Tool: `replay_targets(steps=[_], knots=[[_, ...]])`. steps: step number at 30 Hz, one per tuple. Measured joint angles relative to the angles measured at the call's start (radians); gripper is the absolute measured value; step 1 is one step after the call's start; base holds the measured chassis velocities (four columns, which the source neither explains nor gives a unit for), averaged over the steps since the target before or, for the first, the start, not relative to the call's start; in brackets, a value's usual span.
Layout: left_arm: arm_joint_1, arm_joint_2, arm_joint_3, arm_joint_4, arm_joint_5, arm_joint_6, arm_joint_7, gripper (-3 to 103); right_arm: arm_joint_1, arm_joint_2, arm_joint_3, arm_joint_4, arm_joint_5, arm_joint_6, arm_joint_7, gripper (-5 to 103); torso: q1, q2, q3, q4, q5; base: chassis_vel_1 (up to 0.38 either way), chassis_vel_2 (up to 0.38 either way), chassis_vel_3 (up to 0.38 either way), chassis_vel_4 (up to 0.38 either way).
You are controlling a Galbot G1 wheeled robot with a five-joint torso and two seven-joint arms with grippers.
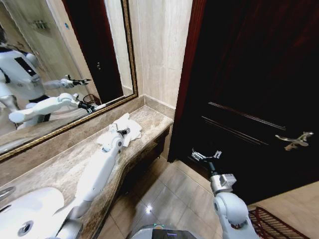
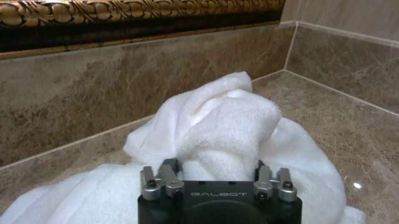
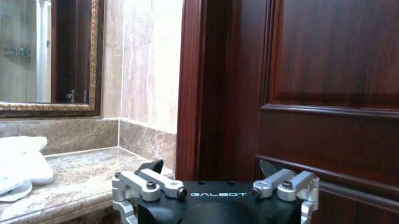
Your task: Discard the used towel into the hamper.
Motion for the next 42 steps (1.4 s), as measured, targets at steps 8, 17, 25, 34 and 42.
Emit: replay_targets(steps=[8,17,25,34,42], knots=[[0.008,0.008,-0.002,-0.005,0.000,-0.007,0.001,35,-0.004,0.001,0.000,0.000,0.000,0.007,0.001,100,0.000,0.000,0.000,0.0000,0.0000,0.000,0.000,0.000,0.000],[0.015,0.013,-0.002,-0.011,0.001,-0.017,0.001,12,-0.003,-0.001,0.000,-0.004,-0.002,0.010,0.002,100,0.000,0.000,0.000,-0.0001,-0.0002,0.000,0.000,0.000,0.000],[0.040,0.050,-0.009,-0.032,0.009,-0.130,0.098,12,0.004,0.001,-0.002,-0.003,-0.001,0.010,0.009,100,0.000,0.000,0.000,-0.0001,-0.0003,0.000,0.000,0.000,0.000],[0.153,0.112,-0.080,-0.131,0.108,-0.368,0.286,12,0.006,-0.009,0.004,0.009,0.007,0.013,0.013,100,0.000,0.000,0.000,0.0001,-0.0002,0.000,0.000,0.000,0.000],[0.365,0.161,-0.218,-0.334,0.184,-0.469,0.470,12,-0.001,-0.014,0.021,0.038,0.031,0.017,0.017,100,0.000,0.000,0.000,0.0000,-0.0002,0.000,0.000,0.000,0.000]])
